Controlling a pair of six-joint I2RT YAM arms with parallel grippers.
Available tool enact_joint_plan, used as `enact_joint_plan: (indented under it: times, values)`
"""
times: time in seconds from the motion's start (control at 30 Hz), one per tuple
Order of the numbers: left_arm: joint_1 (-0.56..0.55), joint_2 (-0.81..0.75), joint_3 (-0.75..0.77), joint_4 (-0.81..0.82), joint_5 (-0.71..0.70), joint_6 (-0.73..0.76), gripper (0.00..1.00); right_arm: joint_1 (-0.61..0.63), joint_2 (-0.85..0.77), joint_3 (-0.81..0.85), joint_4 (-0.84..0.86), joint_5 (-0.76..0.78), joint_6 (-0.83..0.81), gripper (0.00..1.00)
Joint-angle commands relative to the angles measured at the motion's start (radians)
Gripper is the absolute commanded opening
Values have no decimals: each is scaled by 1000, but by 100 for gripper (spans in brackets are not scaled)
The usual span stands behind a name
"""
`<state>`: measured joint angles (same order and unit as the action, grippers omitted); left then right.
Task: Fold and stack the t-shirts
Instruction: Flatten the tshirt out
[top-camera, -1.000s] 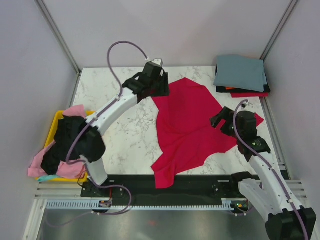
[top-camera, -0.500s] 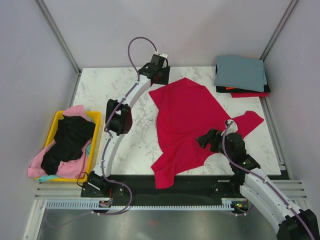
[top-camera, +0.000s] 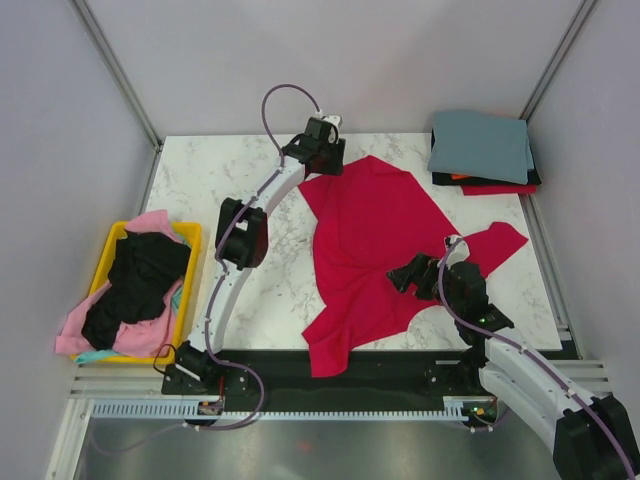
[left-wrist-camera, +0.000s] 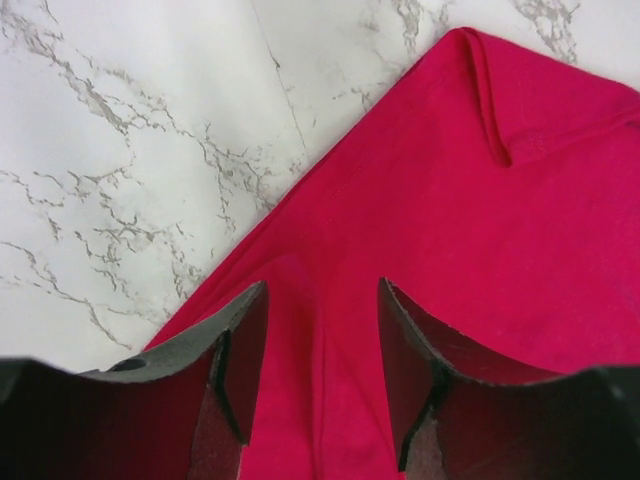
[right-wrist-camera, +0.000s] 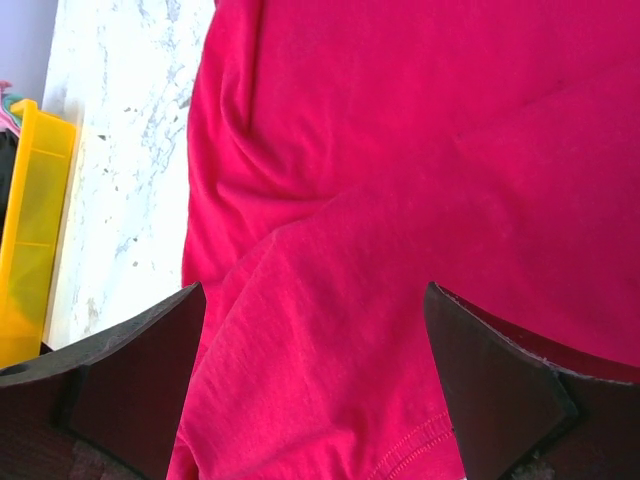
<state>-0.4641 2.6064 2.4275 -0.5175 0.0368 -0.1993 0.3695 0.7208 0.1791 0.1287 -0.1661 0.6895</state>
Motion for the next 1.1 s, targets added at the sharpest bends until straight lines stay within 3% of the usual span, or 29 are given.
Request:
enact_joint_plan:
  times: [0.0, 0.13, 0.4, 0.47, 0.57, 0.67, 0.83, 0.93, 1.0, 1.03, 1.07]
  values:
    - [4, 26, -19, 43, 9, -28, 54, 3, -14, 0, 66, -15, 10, 98]
    - [10, 37, -5, 47, -5, -43, 48, 3, -11, -1, 71, -16, 12, 98]
    - [19, 52, 11, 42, 46, -68, 45, 3, -6, -3, 72, -15, 16, 98]
    - [19, 53, 13, 33, 41, -83, 33, 3, -4, -1, 72, -15, 15, 98]
    - [21, 61, 21, 27, 52, -88, 26, 5, 2, 0, 72, -15, 18, 98]
    - [19, 72, 44, 14, 48, -100, 2, 3, 5, 2, 72, -16, 15, 98]
    - [27, 25, 29, 8, 78, -121, 2, 3, 15, 11, 75, -30, 2, 98]
    - [51, -128, -76, 8, 78, -156, 2, 19, 40, 54, 49, -21, -13, 98]
    - [67, -236, -196, 11, 39, -173, 2, 128, 51, 95, -42, 54, 5, 98]
    - [82, -335, -241, 11, 22, -178, 2, 196, 61, 158, -90, 189, 11, 97]
    - [90, -377, -327, 13, 6, -181, 2, 361, 69, 192, -186, 270, 28, 97]
